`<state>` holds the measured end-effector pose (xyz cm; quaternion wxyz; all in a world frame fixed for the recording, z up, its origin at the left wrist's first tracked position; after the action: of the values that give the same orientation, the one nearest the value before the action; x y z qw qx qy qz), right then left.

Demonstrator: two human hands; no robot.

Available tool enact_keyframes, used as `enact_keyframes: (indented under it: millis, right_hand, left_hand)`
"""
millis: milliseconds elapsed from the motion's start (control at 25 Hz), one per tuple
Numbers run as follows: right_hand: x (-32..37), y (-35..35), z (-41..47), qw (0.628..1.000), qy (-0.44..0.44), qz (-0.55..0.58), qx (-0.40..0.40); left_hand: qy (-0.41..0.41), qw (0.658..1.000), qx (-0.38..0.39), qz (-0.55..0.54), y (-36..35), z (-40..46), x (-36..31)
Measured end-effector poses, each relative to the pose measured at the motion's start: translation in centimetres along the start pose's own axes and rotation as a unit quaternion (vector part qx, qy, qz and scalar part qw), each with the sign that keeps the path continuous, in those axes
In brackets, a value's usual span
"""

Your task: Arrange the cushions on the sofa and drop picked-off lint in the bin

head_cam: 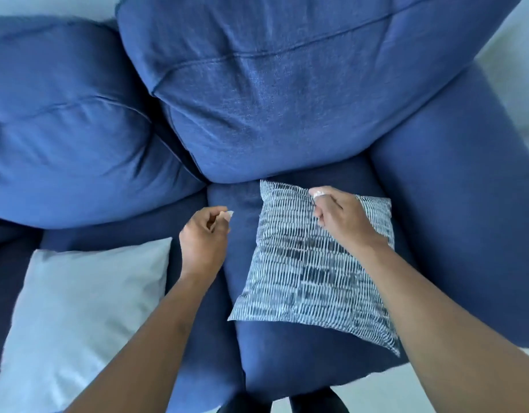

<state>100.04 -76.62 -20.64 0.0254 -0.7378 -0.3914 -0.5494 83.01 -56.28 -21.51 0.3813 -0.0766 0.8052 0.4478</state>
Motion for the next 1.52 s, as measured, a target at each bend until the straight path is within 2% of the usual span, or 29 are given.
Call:
enact_keyframes:
  millis: [120,320,560,800,1000,1240,1520]
  right_hand:
    - [4.0,-0.2,-4.9,0.999,0.025,-0.03,0.023]
    - [10.3,0.5,-10.9,0.997,0.06,-0.033,-0.03]
    - [15.8,0.6,-14.5,0.988,0.14,-0.057,-0.037]
    - [19.2,-0.8,-17.9,0.967,0.227,-0.101,0.046]
    - [21.9,-3.8,-21.5,0.935,0.313,-0.122,0.116]
    - [24.2,-9.5,-27.2,0.885,0.391,-0.143,0.208]
    - [25.4,-18.6,-35.2,0.842,0.421,-0.164,0.296]
  left_hand:
    - [-0.022,0.999,-0.008,-0.028,4.3,-3.7,-2.7]
    - [-0.063,0.997,-0.031,-0.033,11.0,-8.5,-6.4]
    - [-0.05,0.993,-0.096,-0.042,17.3,-14.9,-6.6]
    - [-0.021,0.979,-0.203,-0.014,20.3,-22.7,-6.4]
    - [0.03,0.946,-0.323,-0.002,23.2,-29.1,-4.1]
    - [0.104,0.908,-0.405,0.007,26.7,-36.4,0.3]
    - [0.174,0.874,-0.453,0.0,30.7,-43.3,7.6]
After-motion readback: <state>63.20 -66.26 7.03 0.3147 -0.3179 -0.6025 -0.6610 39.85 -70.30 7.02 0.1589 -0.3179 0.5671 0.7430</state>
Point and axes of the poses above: each hand's wrist, its own z-axis towards the middle knuckle, its own y-axis out of the back of the hand, x = y × z, the point moved 3 cm from there along z, towards the middle knuckle, and after that the axes turned 5 degrees about z, right-handed, at the moved point
